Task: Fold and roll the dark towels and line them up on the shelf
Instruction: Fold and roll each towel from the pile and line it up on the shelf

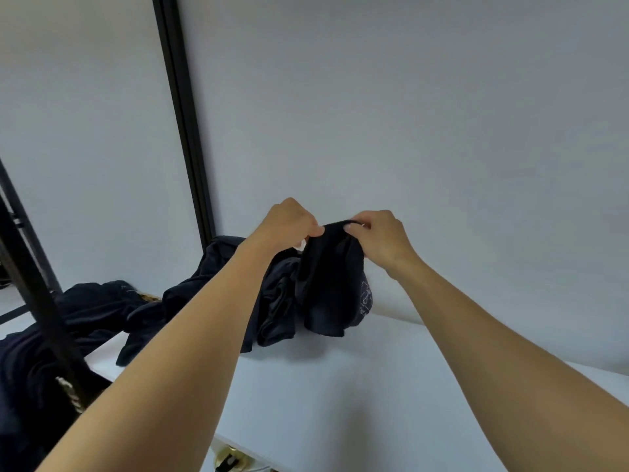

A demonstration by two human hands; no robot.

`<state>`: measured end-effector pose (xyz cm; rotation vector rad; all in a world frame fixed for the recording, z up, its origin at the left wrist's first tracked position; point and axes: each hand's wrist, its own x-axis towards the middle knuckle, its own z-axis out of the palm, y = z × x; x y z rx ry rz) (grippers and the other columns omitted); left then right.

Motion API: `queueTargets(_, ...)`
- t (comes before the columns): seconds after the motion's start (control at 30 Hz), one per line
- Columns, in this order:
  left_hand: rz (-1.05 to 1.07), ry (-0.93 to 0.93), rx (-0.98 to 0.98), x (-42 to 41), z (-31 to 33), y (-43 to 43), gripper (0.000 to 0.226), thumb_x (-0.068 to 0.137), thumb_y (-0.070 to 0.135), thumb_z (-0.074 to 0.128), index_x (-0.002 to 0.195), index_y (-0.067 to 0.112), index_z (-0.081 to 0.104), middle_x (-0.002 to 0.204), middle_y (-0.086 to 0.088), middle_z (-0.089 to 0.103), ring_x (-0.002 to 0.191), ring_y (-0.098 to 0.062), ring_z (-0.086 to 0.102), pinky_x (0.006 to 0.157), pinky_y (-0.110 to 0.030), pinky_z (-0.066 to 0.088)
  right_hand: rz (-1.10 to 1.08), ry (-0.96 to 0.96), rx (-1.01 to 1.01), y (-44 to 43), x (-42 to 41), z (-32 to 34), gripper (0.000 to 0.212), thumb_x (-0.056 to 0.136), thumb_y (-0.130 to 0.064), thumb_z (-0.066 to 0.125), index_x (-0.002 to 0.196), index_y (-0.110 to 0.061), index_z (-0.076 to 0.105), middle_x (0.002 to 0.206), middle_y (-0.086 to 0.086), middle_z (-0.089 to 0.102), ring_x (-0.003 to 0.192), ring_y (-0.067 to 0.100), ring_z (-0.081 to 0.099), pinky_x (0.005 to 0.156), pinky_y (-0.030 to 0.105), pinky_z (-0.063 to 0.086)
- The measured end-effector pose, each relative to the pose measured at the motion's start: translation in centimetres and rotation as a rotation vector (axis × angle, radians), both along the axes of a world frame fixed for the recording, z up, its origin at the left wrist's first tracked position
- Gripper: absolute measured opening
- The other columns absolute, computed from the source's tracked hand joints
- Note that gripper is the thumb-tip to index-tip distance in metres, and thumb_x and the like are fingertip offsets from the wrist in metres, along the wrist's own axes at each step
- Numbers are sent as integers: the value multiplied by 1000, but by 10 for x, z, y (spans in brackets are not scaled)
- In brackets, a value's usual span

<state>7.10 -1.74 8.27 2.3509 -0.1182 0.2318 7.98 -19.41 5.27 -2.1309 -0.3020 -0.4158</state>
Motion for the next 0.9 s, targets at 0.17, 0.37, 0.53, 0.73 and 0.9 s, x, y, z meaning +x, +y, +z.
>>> queueTargets(0.17, 13, -270, -165, -6, 64, -26, 21, 87, 13, 61, 78, -5, 67, 78, -11, 54, 72, -19, 49, 67, -30, 41, -24, -125, 152, -10, 3, 69, 14, 93, -21, 59, 93, -15, 72, 80, -3, 67, 78, 16, 63, 73, 30, 51)
queueTargets(0.37, -47, -278, -286, -4, 114, -52, 25, 91, 17, 57, 99, -6, 67, 92, -11, 61, 83, -20, 56, 74, -33, 46, 3, 43, 155, -57, -12, 110, 12, 86, -12, 64, 93, -5, 71, 83, 3, 68, 74, 14, 65, 53, 20, 55)
queueTargets(0.53, -174, -262, -186, -1, 99, -76, 22, 95, 20, 54, 82, 8, 67, 85, 0, 62, 81, -16, 56, 76, -32, 50, 24, 184, -46, -108, -35, 97, 13, 92, -20, 61, 97, -12, 69, 90, 1, 70, 81, 12, 66, 61, 23, 54)
queueTargets(0.73, -191, -320, -171, 10, 91, -90, 25, 95, 25, 55, 74, 21, 67, 87, 4, 63, 83, -14, 56, 73, -27, 44, -47, 300, -222, -157, -56, 64, 10, 88, -21, 60, 80, -15, 61, 78, -1, 65, 70, 17, 62, 61, 26, 48)
queueTargets(0.9, -111, -361, -6, 22, 86, -70, 18, 96, 28, 57, 87, 20, 71, 97, 2, 64, 94, -18, 57, 81, -30, 43, -61, 335, -105, -194, -70, 45, 11, 88, -27, 67, 89, -17, 71, 85, 1, 75, 76, 15, 72, 62, 25, 53)
